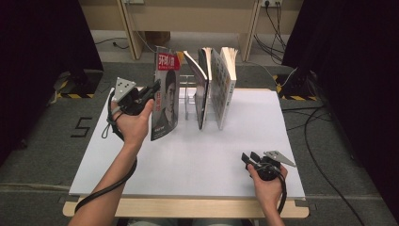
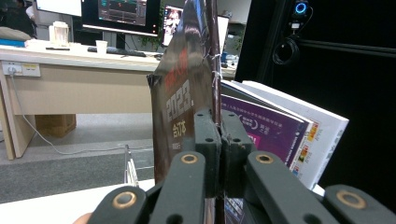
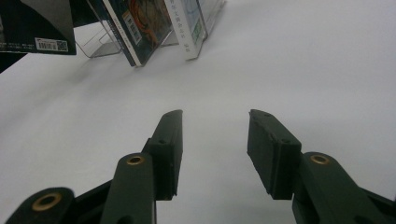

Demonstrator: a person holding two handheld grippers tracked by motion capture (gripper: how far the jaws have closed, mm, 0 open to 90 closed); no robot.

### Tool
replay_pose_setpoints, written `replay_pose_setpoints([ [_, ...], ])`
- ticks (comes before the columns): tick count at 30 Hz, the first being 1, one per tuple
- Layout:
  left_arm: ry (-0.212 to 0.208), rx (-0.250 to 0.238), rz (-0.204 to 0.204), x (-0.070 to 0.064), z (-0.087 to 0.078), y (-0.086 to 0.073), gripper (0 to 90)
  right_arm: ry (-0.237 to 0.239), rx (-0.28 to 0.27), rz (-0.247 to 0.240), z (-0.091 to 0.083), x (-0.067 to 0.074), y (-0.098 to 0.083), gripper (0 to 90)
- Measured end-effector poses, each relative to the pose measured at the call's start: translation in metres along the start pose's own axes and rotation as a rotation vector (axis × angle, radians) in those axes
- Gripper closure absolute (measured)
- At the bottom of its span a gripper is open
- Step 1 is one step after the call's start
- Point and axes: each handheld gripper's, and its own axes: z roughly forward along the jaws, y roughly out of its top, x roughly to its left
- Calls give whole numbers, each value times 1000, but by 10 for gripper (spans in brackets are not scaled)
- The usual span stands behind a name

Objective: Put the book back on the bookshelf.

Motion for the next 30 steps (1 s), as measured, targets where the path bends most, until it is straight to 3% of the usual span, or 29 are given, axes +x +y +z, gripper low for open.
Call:
replay_pose_setpoints([
  [30, 56, -28, 0, 7, 32, 9, 871, 0, 14, 7, 2, -2, -2, 563],
])
